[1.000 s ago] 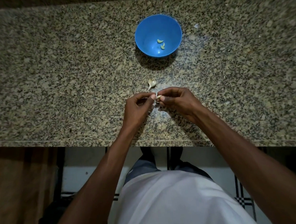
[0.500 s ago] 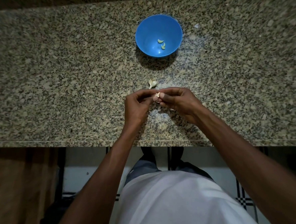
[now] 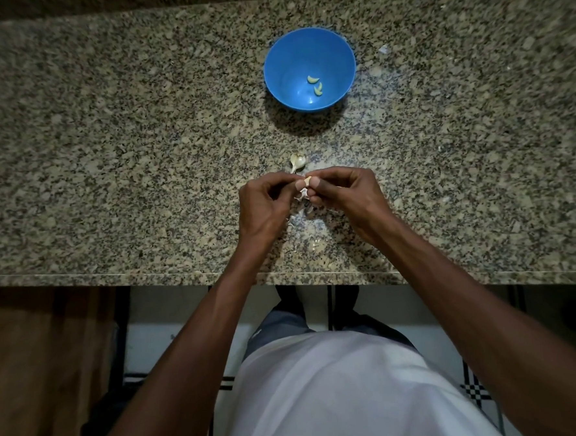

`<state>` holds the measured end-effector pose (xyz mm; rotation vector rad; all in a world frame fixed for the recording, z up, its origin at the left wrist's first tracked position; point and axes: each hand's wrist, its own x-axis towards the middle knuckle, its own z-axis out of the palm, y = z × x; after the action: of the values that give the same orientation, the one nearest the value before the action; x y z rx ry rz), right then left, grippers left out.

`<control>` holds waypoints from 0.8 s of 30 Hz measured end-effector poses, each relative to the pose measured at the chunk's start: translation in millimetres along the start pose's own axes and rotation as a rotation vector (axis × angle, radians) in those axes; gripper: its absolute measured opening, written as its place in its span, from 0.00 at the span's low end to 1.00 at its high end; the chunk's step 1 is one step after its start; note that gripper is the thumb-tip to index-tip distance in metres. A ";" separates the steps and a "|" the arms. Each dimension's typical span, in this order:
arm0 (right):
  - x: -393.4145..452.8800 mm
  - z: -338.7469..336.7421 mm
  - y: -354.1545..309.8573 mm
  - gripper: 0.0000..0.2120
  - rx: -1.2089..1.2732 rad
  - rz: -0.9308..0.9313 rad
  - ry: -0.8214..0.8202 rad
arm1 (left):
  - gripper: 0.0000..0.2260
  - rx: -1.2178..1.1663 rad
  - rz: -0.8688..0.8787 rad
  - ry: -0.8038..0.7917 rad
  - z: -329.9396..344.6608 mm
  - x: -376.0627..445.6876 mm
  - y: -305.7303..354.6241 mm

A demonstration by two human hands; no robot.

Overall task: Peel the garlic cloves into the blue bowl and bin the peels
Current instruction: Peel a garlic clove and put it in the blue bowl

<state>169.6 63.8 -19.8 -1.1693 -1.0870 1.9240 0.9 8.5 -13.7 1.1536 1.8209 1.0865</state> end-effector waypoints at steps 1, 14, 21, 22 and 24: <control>-0.3 0.7 0.7 0.04 0.029 0.011 0.008 | 0.06 0.023 0.022 -0.002 0.2 0.3 0.5; 0.7 -4.2 5.4 0.11 0.148 0.069 -0.002 | 0.08 0.080 0.071 0.010 8.1 -4.7 2.9; 5.2 -5.1 0.4 0.12 0.127 0.121 0.036 | 0.09 0.151 0.159 -0.011 5.5 -7.4 5.3; 5.2 -5.0 -0.2 0.12 0.117 0.124 0.033 | 0.09 0.168 0.168 -0.011 5.3 -7.2 6.0; 4.8 -4.7 -0.9 0.10 0.099 0.125 0.028 | 0.10 0.197 0.194 -0.017 4.8 -6.4 7.0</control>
<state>172.0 69.7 -22.1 -1.2308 -0.9126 2.0257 9.6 5.6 -8.4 1.4765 1.8643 1.0172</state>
